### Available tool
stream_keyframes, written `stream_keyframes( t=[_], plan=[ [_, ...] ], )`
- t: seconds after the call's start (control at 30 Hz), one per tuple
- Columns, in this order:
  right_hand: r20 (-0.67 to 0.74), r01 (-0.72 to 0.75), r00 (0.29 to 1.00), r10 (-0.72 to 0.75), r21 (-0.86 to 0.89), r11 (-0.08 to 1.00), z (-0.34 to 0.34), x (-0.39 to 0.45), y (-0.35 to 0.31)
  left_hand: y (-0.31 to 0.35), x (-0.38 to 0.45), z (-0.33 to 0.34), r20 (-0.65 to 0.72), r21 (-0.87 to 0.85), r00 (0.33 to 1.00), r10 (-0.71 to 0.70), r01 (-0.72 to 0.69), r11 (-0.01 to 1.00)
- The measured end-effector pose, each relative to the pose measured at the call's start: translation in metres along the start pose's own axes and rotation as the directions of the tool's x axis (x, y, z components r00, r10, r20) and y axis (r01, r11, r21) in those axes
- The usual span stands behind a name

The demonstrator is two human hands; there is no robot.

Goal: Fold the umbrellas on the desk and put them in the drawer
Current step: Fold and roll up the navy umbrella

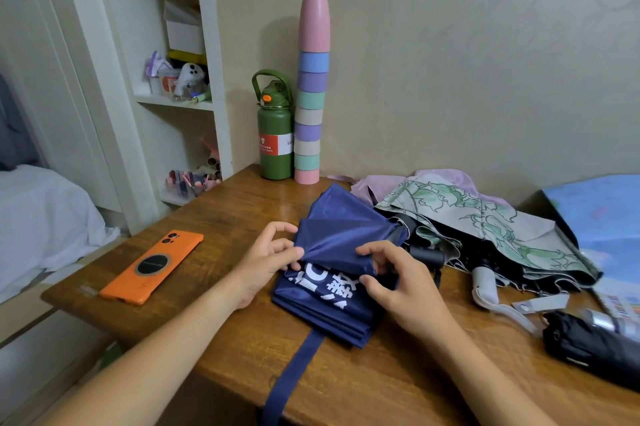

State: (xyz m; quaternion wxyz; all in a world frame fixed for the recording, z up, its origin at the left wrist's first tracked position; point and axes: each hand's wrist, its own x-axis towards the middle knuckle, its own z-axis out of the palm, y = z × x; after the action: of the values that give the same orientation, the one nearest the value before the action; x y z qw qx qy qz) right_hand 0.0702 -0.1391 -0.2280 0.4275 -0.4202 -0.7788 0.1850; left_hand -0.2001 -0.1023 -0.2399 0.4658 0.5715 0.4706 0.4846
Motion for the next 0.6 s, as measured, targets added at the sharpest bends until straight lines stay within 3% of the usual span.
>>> stream_keyframes(
  t=[0.17,0.37,0.47,0.6],
  plan=[
    [0.008,0.024,1.0,-0.024,-0.079,0.997,-0.0008,0.0005,0.001,-0.0003,0.0002,0.0012,-0.056,0.033,0.998,0.017,-0.015,0.999],
    [-0.044,0.142,0.986,-0.159,-0.26,0.955,-0.002,0.0024,0.0001,-0.0037,0.002,-0.0036,-0.07,-0.06,0.997,0.009,-0.013,0.998],
    [-0.101,0.188,0.969,-0.226,-0.29,0.938,-0.0026,0.0036,0.0018,-0.0041,0.0024,-0.0041,-0.092,-0.066,0.996,0.014,-0.02,0.998],
    [-0.069,0.229,0.963,-0.26,-0.296,0.927,-0.0026,0.0038,0.0026,-0.0049,0.0027,-0.0044,-0.115,-0.057,0.993,0.034,-0.041,0.998]
  ],
)
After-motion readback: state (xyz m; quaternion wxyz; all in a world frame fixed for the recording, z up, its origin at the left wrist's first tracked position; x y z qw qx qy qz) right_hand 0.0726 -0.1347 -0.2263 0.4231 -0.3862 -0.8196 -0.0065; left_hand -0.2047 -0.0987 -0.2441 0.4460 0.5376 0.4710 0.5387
